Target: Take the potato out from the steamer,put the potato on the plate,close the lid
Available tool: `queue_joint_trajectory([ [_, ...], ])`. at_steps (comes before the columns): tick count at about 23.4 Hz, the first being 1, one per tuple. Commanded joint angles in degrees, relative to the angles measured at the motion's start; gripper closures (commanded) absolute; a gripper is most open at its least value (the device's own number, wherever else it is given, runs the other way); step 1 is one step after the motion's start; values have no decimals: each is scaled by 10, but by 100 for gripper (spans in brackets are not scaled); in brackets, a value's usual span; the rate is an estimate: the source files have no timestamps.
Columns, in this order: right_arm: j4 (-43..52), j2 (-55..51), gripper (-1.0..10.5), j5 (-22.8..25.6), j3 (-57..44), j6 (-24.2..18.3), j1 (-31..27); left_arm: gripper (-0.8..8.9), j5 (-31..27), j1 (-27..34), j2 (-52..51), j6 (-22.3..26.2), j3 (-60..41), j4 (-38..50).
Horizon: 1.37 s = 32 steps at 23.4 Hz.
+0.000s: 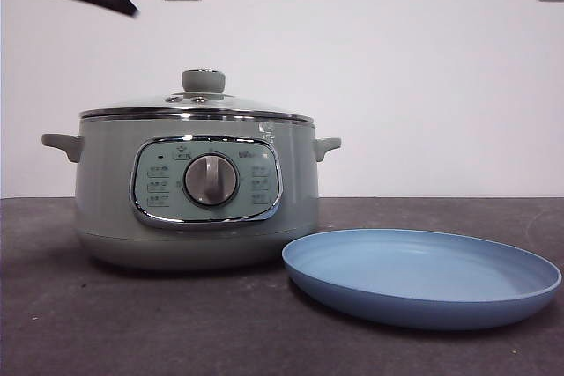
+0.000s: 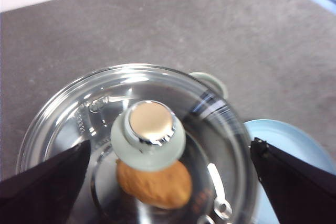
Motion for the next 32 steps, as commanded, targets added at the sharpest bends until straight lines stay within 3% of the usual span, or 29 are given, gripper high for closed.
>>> queue_joint_trajectory([
  [1, 2, 1, 287, 0, 1, 2, 1, 124, -21, -15, 48, 10, 12, 19],
  [13, 2, 1, 287, 0, 1, 2, 1, 128, -76, -51, 156, 9, 20, 80],
  [14, 2, 1, 287, 0, 1, 2, 1, 161, -81, -56, 156, 9, 20, 80],
  [18, 2, 1, 287, 1, 1, 2, 1, 568, -92, -64, 156, 9, 20, 77],
  [22, 2, 1, 287, 2, 1, 2, 1, 830, -91, -64, 155, 7, 20, 75],
  [32, 2, 8, 287, 2, 1, 2, 1, 822, -91, -63, 118, 7, 21, 72],
])
